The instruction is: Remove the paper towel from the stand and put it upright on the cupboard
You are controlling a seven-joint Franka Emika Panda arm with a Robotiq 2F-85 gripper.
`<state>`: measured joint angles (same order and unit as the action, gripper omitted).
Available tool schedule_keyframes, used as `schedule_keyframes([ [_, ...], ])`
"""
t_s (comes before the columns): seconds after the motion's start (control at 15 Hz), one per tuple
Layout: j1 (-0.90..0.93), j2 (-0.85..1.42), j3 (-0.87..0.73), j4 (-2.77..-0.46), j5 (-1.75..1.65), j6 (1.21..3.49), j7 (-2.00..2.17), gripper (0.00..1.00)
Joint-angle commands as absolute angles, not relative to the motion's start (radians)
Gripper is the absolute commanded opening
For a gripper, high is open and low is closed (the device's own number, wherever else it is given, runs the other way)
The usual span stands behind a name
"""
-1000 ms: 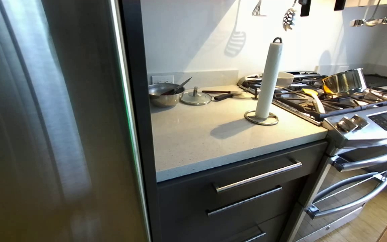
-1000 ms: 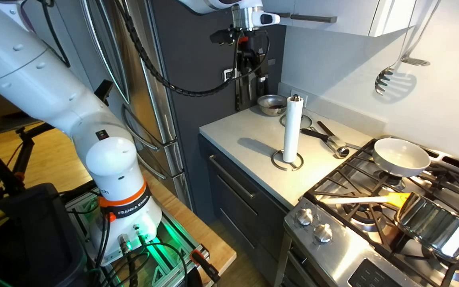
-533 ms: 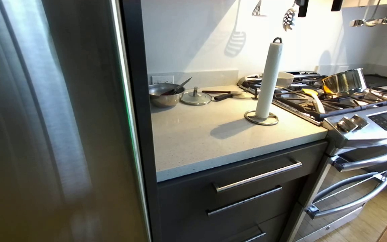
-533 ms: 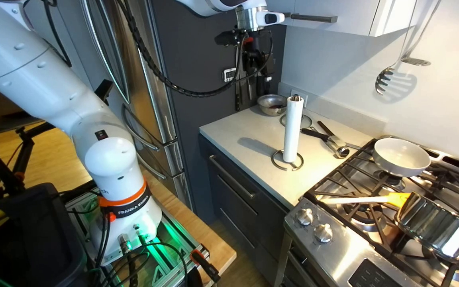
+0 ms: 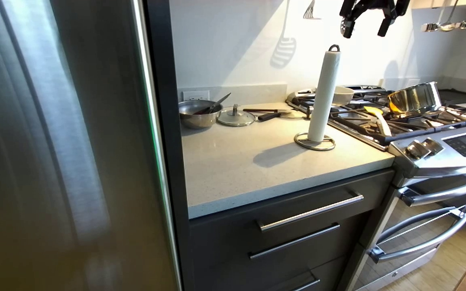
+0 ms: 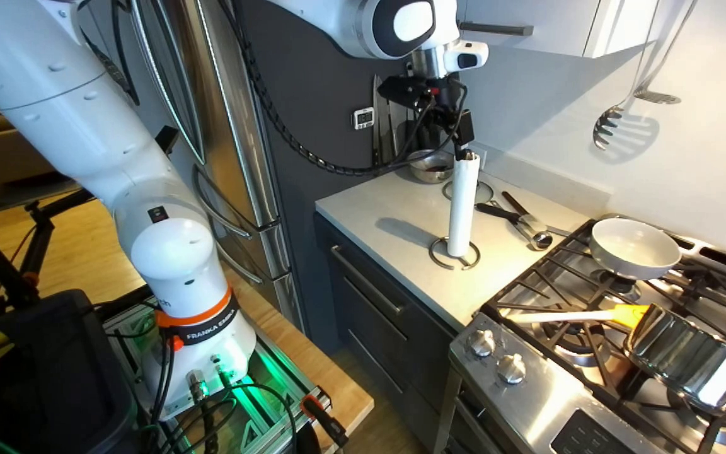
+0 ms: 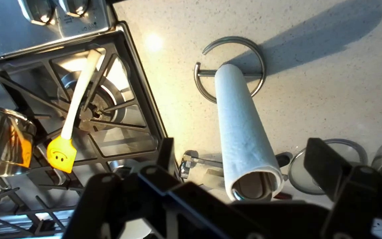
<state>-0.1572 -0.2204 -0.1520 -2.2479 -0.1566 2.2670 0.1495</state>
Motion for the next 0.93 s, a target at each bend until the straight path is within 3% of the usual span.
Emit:
schedule_keyframes([
  [0.0,-0.154,-0.153,-0.176,-2.232,-0.070,2.343,0.048,1.00],
  [0.87,-0.159,0.022,-0.174,-2.089,0.069,2.369,-0.322,1.00],
])
